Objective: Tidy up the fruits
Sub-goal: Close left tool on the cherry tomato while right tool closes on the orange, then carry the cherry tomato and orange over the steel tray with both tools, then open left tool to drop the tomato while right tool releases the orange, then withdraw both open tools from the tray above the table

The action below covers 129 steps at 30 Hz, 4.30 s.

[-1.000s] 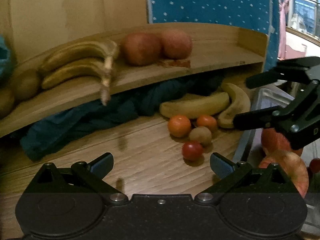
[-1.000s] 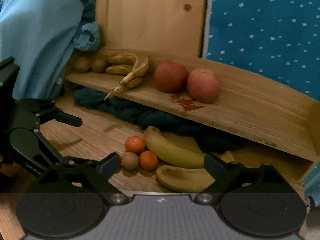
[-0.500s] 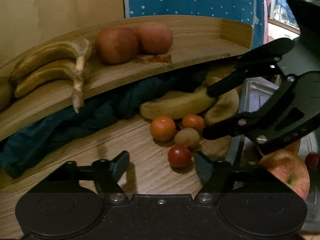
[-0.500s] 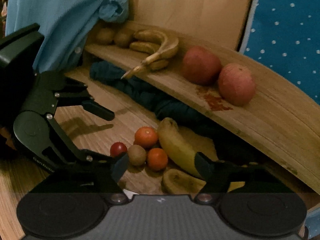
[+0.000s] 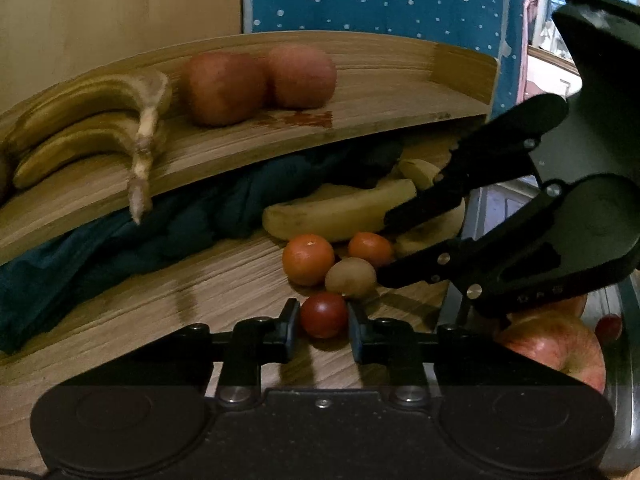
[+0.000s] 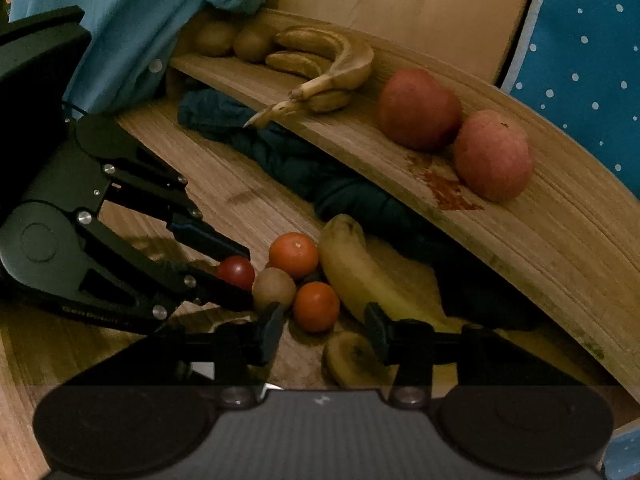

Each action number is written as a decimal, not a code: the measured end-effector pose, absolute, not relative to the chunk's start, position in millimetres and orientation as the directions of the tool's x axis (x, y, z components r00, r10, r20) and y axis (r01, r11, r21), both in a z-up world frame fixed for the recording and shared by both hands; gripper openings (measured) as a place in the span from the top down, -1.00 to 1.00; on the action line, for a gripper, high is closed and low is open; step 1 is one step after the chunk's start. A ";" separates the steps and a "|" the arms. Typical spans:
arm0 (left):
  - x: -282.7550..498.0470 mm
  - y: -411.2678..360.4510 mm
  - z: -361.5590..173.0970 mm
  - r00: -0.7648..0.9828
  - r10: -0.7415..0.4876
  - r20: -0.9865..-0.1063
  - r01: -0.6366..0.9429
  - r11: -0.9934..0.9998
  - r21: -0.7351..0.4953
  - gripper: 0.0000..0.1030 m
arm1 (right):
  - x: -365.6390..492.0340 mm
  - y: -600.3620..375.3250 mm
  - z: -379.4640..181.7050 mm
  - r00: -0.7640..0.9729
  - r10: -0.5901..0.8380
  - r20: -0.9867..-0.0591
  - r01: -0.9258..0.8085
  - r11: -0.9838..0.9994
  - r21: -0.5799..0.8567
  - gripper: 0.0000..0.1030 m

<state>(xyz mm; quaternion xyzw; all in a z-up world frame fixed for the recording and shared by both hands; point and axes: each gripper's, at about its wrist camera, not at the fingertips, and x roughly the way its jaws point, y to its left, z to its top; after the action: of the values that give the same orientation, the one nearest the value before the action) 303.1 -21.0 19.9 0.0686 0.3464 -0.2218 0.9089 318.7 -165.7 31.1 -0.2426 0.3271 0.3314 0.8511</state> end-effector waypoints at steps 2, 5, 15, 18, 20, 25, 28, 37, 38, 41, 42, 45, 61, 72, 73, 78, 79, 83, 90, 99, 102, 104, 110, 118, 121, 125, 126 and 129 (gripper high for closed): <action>302.4 -18.4 20.4 0.664 -0.350 -0.660 0.439 0.898 -0.034 0.48 | 319.5 -163.4 29.1 0.570 0.397 -0.719 -0.720 0.663 -0.206 0.22; 302.2 -15.7 20.1 0.669 -0.343 -0.659 0.423 0.905 -0.041 0.48 | 323.5 -160.0 27.3 0.571 0.399 -0.717 -0.715 0.671 -0.197 0.23; 299.2 -11.8 20.4 0.686 -0.337 -0.645 0.385 0.920 -0.070 0.49 | 324.7 -160.3 26.1 0.580 0.409 -0.705 -0.700 0.693 -0.174 0.40; 296.6 -10.4 23.4 0.696 -0.335 -0.635 0.375 0.924 -0.077 0.50 | 321.2 -163.3 29.1 0.591 0.425 -0.686 -0.691 0.705 -0.159 0.40; 294.2 -10.4 25.9 0.701 -0.337 -0.628 0.374 0.924 -0.078 0.50 | 317.1 -164.6 31.5 0.601 0.433 -0.672 -0.685 0.713 -0.153 0.40; 287.9 -10.0 31.7 0.715 -0.332 -0.615 0.357 0.930 -0.086 0.50 | 307.4 -170.0 38.7 0.623 0.447 -0.642 -0.667 0.732 -0.137 0.40; 281.3 -10.2 38.7 0.727 -0.342 -0.595 0.357 0.929 -0.097 0.50 | 300.3 -174.6 45.2 0.643 0.455 -0.616 -0.652 0.748 -0.128 0.40; 262.1 -23.2 52.3 0.734 -0.395 -0.552 0.403 0.908 -0.114 0.50 | 259.2 -202.5 67.9 0.715 0.454 -0.531 -0.586 0.803 -0.103 0.40; 259.1 -24.4 54.0 0.736 -0.399 -0.547 0.406 0.906 -0.115 0.50 | 254.0 -205.1 69.3 0.722 0.449 -0.527 -0.579 0.809 -0.104 0.40; 250.3 -28.5 59.9 0.741 -0.410 -0.533 0.415 0.902 -0.117 0.50 | 237.0 -214.4 71.7 0.739 0.433 -0.516 -0.556 0.825 -0.104 0.40; 246.5 -29.8 62.3 0.743 -0.413 -0.526 0.419 0.901 -0.116 0.50 | 231.1 -217.6 72.2 0.743 0.428 -0.514 -0.549 0.829 -0.103 0.40; 232.4 -35.2 69.7 0.747 -0.432 -0.506 0.440 0.891 -0.112 0.50 | 215.3 -226.4 72.2 0.751 0.415 -0.515 -0.532 0.841 -0.098 0.40; 152.8 -78.8 53.7 0.653 -0.563 -0.506 0.582 0.801 -0.141 0.49 | 160.5 -249.2 48.4 0.734 0.358 -0.578 -0.473 0.879 -0.056 0.39; 150.6 -97.5 23.6 0.604 -0.551 -0.575 0.580 0.799 -0.157 0.49 | 156.0 -252.6 34.0 0.719 0.343 -0.605 -0.467 0.882 -0.055 0.39; 151.1 -97.5 22.9 0.603 -0.550 -0.578 0.579 0.800 -0.157 0.49 | 156.1 -252.8 33.9 0.719 0.343 -0.605 -0.468 0.882 -0.055 0.39; 153.6 -98.6 20.1 0.601 -0.539 -0.589 0.572 0.806 -0.154 0.49 | 157.8 -253.2 32.7 0.718 0.344 -0.606 -0.468 0.882 -0.054 0.39; 154.0 -98.5 19.5 0.601 -0.538 -0.591 0.571 0.807 -0.154 0.48 | 157.7 -253.2 32.7 0.718 0.344 -0.606 -0.468 0.882 -0.054 0.39; 154.2 -98.0 18.4 0.600 -0.534 -0.595 0.567 0.809 -0.155 0.47 | 157.1 -251.8 30.1 0.720 0.338 -0.606 -0.465 0.883 -0.059 0.39; 150.7 -95.4 19.6 0.607 -0.536 -0.587 0.563 0.811 -0.158 0.41 | 155.1 -247.4 29.6 0.731 0.332 -0.596 -0.461 0.884 -0.073 0.31; 131.8 -80.9 30.5 0.650 -0.531 -0.544 0.552 0.821 -0.143 0.16 | 138.7 -247.5 39.8 0.770 0.317 -0.554 -0.430 0.899 -0.082 0.03; 120.9 -73.6 34.6 0.669 -0.522 -0.528 0.543 0.829 -0.132 0.06 | 129.1 -248.1 43.2 0.783 0.315 -0.536 -0.417 0.906 -0.076 -0.08; 113.6 -67.7 36.7 0.683 -0.513 -0.520 0.534 0.837 -0.124 -0.06 | 120.5 -247.5 45.5 0.792 0.315 -0.523 -0.410 0.909 -0.072 -0.18; 90.2 -46.1 38.2 0.722 -0.481 -0.498 0.496 0.861 -0.112 -0.36 | 91.5 -240.6 48.4 0.806 0.321 -0.497 -0.395 0.917 -0.048 -0.45; 61.6 -13.4 37.8 0.764 -0.445 -0.468 0.445 0.888 -0.118 -0.67 | 50.9 -221.0 42.3 0.811 0.323 -0.488 -0.370 0.929 0.001 -0.78; 52.6 -2.3 35.9 0.774 -0.436 -0.459 0.434 0.893 -0.116 -0.76 | 39.2 -214.4 36.9 0.810 0.313 -0.495 -0.353 0.936 0.015 -0.84; 43.3 9.8 31.1 0.783 -0.425 -0.454 0.423 0.899 -0.114 -0.84 | 25.4 -206.3 29.4 0.815 0.282 -0.507 -0.310 0.950 0.030 -0.88; 41.0 12.3 29.5 0.784 -0.424 -0.454 0.420 0.900 -0.115 -0.84 | 22.5 -204.8 27.2 0.816 0.269 -0.512 -0.294 0.955 0.033 -0.89; 35.8 18.9 25.8 0.787 -0.419 -0.452 0.413 0.903 -0.119 -0.88 | 15.1 -202.7 22.9 0.820 0.246 -0.516 -0.256 0.965 0.053 -0.90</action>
<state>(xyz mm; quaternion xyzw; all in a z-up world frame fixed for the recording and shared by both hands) 35.8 18.9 25.8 -0.0071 0.2408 -0.2200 0.9453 15.1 -202.7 22.9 -0.0095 0.2692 0.1318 0.9540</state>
